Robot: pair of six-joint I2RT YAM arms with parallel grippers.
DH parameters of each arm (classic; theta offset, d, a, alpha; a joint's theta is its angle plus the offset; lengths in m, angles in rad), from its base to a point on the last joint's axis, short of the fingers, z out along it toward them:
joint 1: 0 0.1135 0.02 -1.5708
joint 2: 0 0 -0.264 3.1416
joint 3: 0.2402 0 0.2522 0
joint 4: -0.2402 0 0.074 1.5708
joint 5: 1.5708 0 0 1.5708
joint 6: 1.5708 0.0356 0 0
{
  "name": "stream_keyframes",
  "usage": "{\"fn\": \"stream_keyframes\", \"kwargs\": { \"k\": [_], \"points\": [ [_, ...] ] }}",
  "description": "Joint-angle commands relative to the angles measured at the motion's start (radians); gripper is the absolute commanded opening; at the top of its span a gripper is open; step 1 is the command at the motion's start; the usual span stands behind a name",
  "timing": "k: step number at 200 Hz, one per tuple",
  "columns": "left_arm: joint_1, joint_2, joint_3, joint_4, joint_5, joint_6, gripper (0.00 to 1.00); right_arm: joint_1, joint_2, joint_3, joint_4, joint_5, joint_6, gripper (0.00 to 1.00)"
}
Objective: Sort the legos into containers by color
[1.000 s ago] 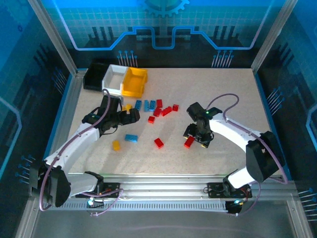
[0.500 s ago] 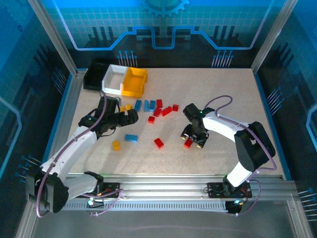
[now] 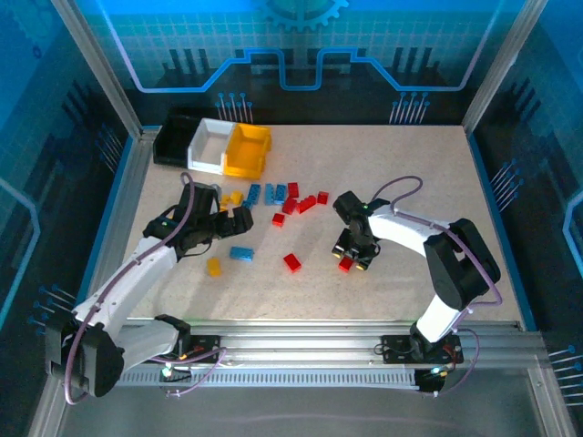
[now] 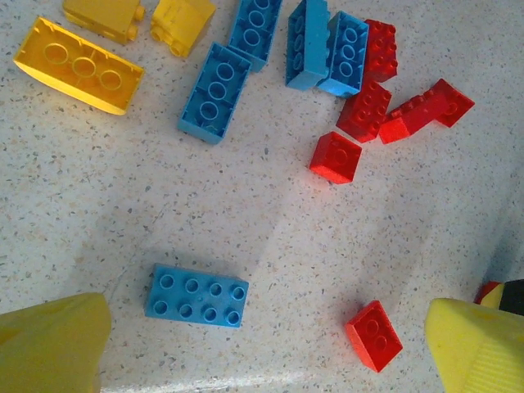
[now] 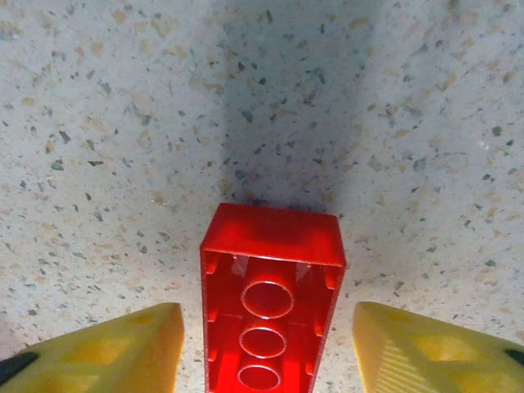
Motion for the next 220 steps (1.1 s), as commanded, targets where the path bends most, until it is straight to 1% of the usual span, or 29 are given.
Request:
{"fn": "stream_keyframes", "kwargs": {
  "k": [1,57,69,82,103,141,167,192,220],
  "points": [
    [-0.011,-0.027,-0.021,-0.019,0.001,-0.027,0.99,0.013,0.015,-0.008,0.000,0.025,0.014,0.52],
    [-0.014,-0.021,-0.023,-0.016,0.003,-0.025,0.99,0.012,0.009,-0.021,0.008,0.030,0.004,0.46],
    [-0.014,-0.018,-0.023,-0.013,0.004,-0.024,0.99,0.013,0.008,-0.022,0.005,0.035,0.001,0.47],
    [-0.013,-0.012,-0.024,-0.011,0.007,-0.025,0.99,0.011,0.011,-0.024,0.003,0.040,-0.003,0.54],
    [-0.015,-0.007,-0.023,-0.008,0.010,-0.029,0.99,0.010,0.017,-0.029,0.012,0.036,-0.008,0.54],
    [-0.015,0.003,-0.014,-0.003,0.008,-0.026,0.99,0.009,0.019,-0.028,0.017,0.038,-0.020,0.44],
    [-0.015,0.031,0.004,0.000,0.009,-0.024,0.99,0.006,0.005,-0.011,0.006,0.049,-0.058,0.38],
    [-0.014,0.075,0.037,-0.006,0.009,-0.024,0.99,0.001,-0.028,-0.009,0.015,0.054,-0.087,0.35],
    [-0.014,0.117,0.076,-0.016,0.006,-0.016,0.99,-0.010,-0.072,-0.003,0.033,0.030,-0.112,0.32]
  ]
}}
